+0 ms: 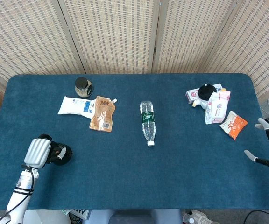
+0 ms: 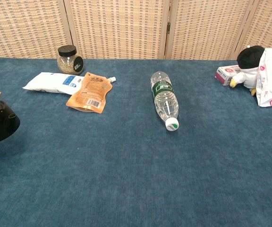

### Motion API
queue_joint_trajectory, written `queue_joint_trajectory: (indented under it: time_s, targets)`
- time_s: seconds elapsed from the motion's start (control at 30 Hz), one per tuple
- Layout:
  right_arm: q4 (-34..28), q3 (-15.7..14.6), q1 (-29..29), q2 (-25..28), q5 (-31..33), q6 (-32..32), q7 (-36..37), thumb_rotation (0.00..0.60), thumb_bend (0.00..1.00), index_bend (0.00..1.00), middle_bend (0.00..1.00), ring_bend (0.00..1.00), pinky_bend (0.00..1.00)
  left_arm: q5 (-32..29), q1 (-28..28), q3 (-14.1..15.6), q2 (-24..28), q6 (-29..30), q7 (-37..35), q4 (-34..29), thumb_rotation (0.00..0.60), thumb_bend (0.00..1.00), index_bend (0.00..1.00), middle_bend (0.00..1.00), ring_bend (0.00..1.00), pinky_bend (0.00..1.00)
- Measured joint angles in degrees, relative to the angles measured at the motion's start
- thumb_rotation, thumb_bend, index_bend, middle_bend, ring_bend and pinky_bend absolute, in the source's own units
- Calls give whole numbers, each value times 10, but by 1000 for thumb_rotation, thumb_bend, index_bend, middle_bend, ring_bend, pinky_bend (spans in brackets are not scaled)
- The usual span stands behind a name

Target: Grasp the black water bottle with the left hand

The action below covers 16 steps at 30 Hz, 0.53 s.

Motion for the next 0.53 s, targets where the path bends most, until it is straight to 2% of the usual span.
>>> queue_joint_trajectory:
  time_s: [0.53]
  targets:
    - [2,0,0,-2,1,-2,1,600,169,102,253,137,106,0,1,1,-2,2,7,0,502,356,1000,1000,880,363]
